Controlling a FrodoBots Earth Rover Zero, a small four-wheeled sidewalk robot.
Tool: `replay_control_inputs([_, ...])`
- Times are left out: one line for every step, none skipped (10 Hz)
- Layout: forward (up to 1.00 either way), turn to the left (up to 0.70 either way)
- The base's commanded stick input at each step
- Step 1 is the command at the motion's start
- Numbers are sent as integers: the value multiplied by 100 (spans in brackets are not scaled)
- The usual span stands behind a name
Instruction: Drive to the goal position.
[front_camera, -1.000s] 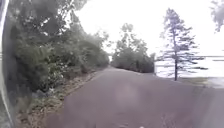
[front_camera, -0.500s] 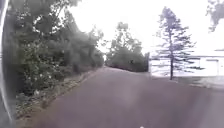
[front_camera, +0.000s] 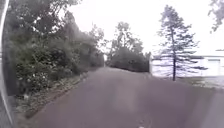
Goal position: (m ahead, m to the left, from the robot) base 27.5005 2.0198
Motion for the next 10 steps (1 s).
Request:
replay_control_inputs([70, 1])
replay_control_inputs([70, 1])
replay_control_inputs([70, 1])
replay_control_inputs([70, 1])
replay_control_inputs([70, 1])
replay_control_inputs([70, 1])
replay_control_inputs([70, 1])
replay_control_inputs([70, 1])
replay_control_inputs([70, 1])
replay_control_inputs([70, 1])
